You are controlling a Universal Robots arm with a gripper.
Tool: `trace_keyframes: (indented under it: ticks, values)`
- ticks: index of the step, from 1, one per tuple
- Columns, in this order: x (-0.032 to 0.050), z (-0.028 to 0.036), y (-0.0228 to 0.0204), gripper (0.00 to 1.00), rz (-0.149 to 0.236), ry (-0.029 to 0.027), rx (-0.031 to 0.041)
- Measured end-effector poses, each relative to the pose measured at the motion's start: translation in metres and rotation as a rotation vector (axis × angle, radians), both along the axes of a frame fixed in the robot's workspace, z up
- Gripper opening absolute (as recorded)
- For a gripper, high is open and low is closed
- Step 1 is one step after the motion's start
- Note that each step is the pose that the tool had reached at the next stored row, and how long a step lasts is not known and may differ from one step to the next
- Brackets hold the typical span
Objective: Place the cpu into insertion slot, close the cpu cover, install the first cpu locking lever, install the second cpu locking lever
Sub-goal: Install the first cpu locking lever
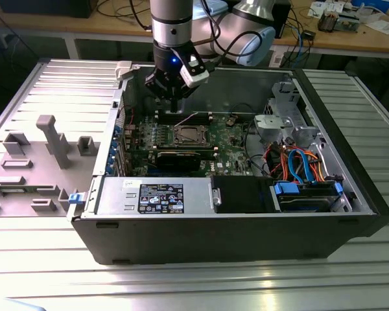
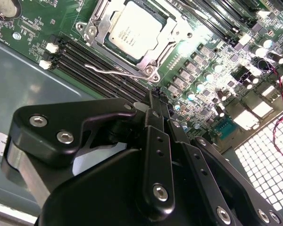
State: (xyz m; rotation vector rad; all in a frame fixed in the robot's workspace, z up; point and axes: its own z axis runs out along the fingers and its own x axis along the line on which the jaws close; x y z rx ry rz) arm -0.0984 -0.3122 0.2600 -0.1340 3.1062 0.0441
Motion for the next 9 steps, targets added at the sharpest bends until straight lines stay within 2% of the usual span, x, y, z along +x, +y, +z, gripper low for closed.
trace_keyframes:
  ticks: [5, 9]
  values:
    - [0.0017, -0.0001, 0.0001, 0.11, 0.000, 0.0000, 0.0000]
    - [0.0140, -0.0018, 0.0000, 0.11, 0.000, 0.0000, 0.0001]
